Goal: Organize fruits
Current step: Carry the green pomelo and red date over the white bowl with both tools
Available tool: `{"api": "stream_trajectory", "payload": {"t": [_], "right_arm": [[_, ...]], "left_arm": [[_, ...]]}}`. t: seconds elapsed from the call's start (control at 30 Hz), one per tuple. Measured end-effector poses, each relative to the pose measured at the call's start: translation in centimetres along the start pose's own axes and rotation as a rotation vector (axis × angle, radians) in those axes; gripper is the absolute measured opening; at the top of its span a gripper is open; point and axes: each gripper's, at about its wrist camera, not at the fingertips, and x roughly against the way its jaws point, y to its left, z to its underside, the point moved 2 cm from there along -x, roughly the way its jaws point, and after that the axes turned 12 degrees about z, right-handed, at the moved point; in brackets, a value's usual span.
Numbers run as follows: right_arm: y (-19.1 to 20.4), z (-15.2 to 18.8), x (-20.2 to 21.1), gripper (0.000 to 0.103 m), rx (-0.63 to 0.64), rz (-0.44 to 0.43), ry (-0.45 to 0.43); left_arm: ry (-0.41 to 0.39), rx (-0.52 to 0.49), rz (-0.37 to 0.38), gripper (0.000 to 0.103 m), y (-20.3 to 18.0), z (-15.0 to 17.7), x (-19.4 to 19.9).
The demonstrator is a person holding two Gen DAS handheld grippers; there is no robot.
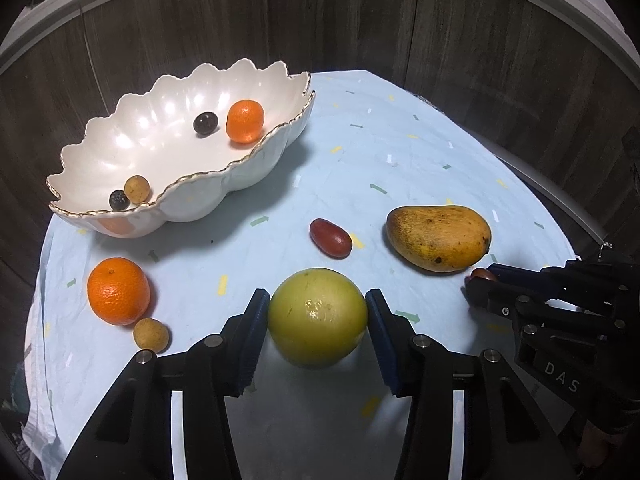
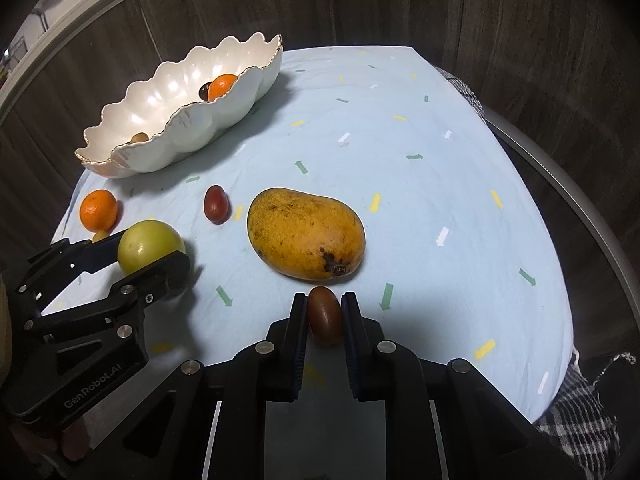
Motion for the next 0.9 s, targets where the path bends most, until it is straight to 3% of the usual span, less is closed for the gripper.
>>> {"api": "stream_trajectory", "payload": {"t": [0.47,0.9], "right_arm": [[0.7,0.0,2.0,0.018,0.008,-0.011,-0.031],[1.9,-2.0,3.9,0.018,0.01,-0.04,-0.063]], "left_arm": [[-0.033,-0.007,-0.01,0.048,-0.2,-0.3,2.1],[-0.064,0.028,-0.03,0.048,1.0,-1.3,4.0]]}}
